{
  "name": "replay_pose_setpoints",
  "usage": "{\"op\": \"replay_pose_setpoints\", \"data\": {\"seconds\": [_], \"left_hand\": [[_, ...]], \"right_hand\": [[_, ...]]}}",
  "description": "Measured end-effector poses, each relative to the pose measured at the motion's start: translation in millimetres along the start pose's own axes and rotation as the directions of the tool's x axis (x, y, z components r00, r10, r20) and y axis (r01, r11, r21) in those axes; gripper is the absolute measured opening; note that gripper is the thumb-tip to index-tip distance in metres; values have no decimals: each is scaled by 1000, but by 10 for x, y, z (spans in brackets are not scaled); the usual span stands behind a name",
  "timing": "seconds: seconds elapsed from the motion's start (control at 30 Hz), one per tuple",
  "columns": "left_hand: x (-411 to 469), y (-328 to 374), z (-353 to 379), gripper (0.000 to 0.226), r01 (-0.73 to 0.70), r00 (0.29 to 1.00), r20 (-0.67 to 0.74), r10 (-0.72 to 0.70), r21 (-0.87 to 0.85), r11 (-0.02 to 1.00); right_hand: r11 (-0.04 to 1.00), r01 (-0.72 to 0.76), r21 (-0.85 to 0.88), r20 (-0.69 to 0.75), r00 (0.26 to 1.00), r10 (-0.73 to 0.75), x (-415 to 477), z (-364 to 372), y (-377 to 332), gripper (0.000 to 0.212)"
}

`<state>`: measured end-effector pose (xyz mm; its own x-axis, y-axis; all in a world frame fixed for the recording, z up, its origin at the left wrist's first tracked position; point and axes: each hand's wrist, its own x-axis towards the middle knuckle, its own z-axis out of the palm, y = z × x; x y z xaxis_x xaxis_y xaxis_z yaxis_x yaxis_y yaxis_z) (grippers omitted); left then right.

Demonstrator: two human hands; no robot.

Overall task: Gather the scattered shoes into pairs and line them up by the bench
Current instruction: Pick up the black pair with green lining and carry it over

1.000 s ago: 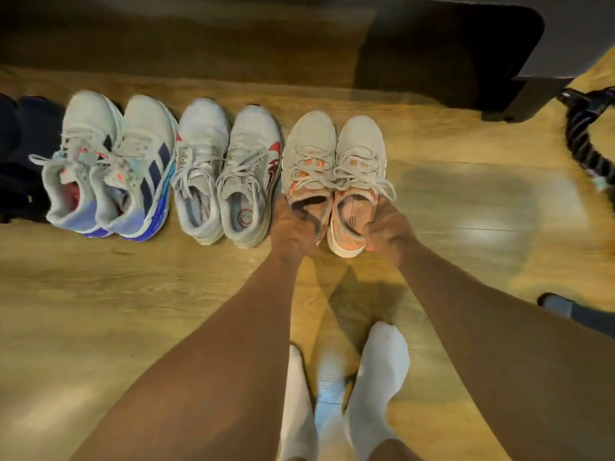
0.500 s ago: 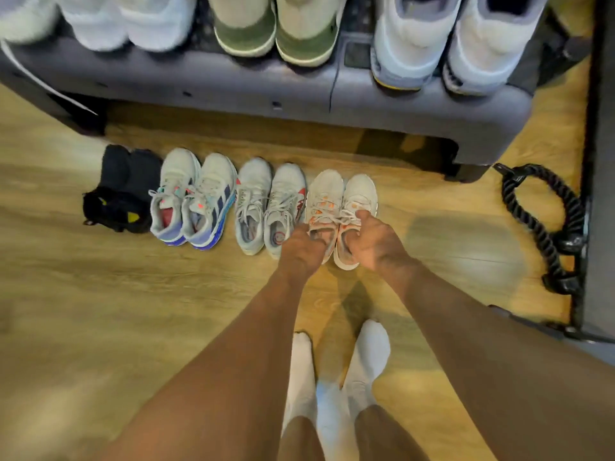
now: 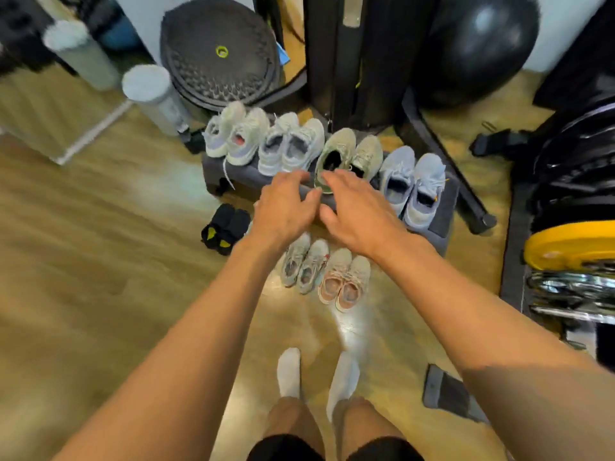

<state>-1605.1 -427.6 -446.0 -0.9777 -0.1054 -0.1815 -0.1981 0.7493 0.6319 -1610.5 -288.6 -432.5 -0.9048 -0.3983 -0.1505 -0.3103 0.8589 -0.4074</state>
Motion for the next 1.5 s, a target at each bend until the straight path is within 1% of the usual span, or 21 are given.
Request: {"op": "replay_pose_setpoints", "data": {"seconds": [0.07, 0.13, 0.27, 0.33, 0.43, 0.57, 0.67, 0.8, 0.9, 1.03, 1.13, 1.3, 1.4, 1.5], "left_hand": [[-289, 86, -528, 44, -43, 995, -82, 49, 72, 996], [-622, 97, -1029, 43, -48, 981, -181, 75, 145, 988], [-1338, -10, -1876, 44, 29, 923, -380, 63, 232, 972], [-1698, -123, -2221, 45, 78, 898, -439, 38, 245, 966], [-2203, -368, -2706, 45, 143, 858, -514, 12, 261, 955], [-2885, -827, -3326, 45, 243, 796, -604, -42, 256, 936], [-3424, -1206, -3697, 44, 327, 735, -671, -97, 225, 918], [-4076, -1698, -4036, 43, 432, 652, -738, -174, 173, 885], [-4458, -2090, -4233, 44, 534, 575, -778, -255, 120, 837], [-4790, -2639, -4437, 45, 619, 534, -776, -336, 88, 780], [-4951, -3112, -4629, 43, 695, 452, -787, -419, 17, 718], [-4996, -3846, -5039, 42, 768, 344, -791, -506, -73, 636], [-4970, -4198, -5376, 41, 784, 307, -772, -557, -128, 608], [-4967, -4552, -5742, 40, 804, 267, -781, -565, -142, 577]], "right_hand": [[994, 100, -48, -32, 994, -102, -139, -358, -346, 59], [975, 206, -85, -62, 976, -211, -278, -669, -710, 59], [909, 393, -141, -96, 908, -407, -492, -1074, -1530, 54], [866, 475, -157, -95, 866, -492, -597, -1170, -1998, 53], [791, 588, -168, -104, 787, -608, -761, -1194, -2712, 53], [710, 686, -155, -73, 709, -701, -974, -1046, -3656, 56], [636, 760, -134, -40, 637, -770, -1123, -850, -4359, 57], [536, 839, -94, -22, 536, -844, -1307, -510, -5229, 58], [451, 890, -72, 18, 453, -891, -1402, -190, -5815, 57], [357, 933, -46, 92, 360, -929, -1398, 262, -6484, 59], [297, 955, -1, 122, 295, -948, -1291, 610, -6988, 57], [246, 966, 85, 144, 232, -962, -922, 1119, -7820, 57], [218, 967, 128, 182, 194, -964, -667, 1345, -8331, 56], [171, 971, 168, 162, 144, -976, -439, 1545, -8860, 54]]}}
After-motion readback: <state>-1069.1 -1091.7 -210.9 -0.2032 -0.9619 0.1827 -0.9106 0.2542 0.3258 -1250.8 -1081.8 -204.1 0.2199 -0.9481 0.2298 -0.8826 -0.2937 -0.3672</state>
